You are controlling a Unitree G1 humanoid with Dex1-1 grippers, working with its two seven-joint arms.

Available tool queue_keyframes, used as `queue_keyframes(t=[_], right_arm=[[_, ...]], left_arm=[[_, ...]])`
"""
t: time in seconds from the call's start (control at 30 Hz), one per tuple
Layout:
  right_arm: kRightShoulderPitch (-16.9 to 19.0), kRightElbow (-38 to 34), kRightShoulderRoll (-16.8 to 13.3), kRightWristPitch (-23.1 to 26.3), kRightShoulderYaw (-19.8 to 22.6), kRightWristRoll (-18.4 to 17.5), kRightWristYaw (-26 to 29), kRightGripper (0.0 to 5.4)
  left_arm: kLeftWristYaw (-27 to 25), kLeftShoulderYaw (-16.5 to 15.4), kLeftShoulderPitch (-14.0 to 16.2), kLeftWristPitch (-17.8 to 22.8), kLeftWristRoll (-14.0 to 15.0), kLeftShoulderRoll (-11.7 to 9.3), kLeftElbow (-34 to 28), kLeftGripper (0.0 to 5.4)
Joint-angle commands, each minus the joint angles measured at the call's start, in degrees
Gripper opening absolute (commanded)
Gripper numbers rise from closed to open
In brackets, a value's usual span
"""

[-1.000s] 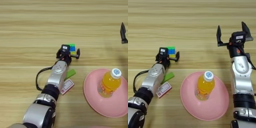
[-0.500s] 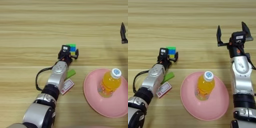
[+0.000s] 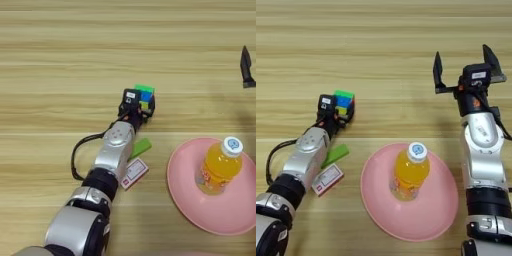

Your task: Move the objects on the table

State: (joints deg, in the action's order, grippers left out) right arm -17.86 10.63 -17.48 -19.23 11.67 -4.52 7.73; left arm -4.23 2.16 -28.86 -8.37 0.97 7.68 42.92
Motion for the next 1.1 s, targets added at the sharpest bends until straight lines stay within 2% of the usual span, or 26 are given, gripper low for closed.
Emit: queue_keyframes(t=[0.03,0.13,0.23,0.43,0.57,0.7,0.8,0.93,1.1], right_arm=[[-0.58,0.09,0.05,0.50,-0.04,0.10,-0.15,5.40],[-0.47,0.01,0.11,0.43,-0.10,0.17,-0.20,5.40],[-0.41,-0.09,0.17,0.42,-0.16,0.24,-0.27,5.40],[-0.40,-0.13,0.20,0.40,-0.22,0.31,-0.34,5.40],[-0.46,-0.01,0.12,0.35,-0.19,0.24,-0.26,5.40],[-0.59,0.12,-0.02,0.39,-0.15,0.16,-0.11,5.40],[-0.71,0.26,-0.12,0.38,-0.11,0.12,0.00,5.40],[-0.85,0.52,-0.28,0.32,0.00,0.02,0.18,5.40],[-1.02,0.79,-0.43,0.23,0.09,-0.02,0.35,5.40]], left_arm=[[-1.20,1.53,1.91,-0.91,-1.04,-0.73,-7.28,3.31],[-3.58,2.45,4.31,-0.30,-0.69,-1.92,-14.14,3.31],[-6.28,3.31,6.96,-0.12,-0.68,-4.13,-20.96,3.31],[-14.07,4.25,12.62,1.49,2.12,-9.21,-32.09,3.29],[-20.00,4.43,16.45,2.17,5.02,-12.63,-36.31,3.29],[-27.91,4.32,21.56,3.76,10.83,-16.46,-41.79,3.29],[-32.39,4.22,24.98,4.02,13.72,-19.14,-45.06,3.29],[-37.25,4.96,28.61,3.51,15.06,-22.57,-47.73,3.29],[-43.21,6.46,32.27,2.61,17.04,-25.70,-50.84,3.29]])
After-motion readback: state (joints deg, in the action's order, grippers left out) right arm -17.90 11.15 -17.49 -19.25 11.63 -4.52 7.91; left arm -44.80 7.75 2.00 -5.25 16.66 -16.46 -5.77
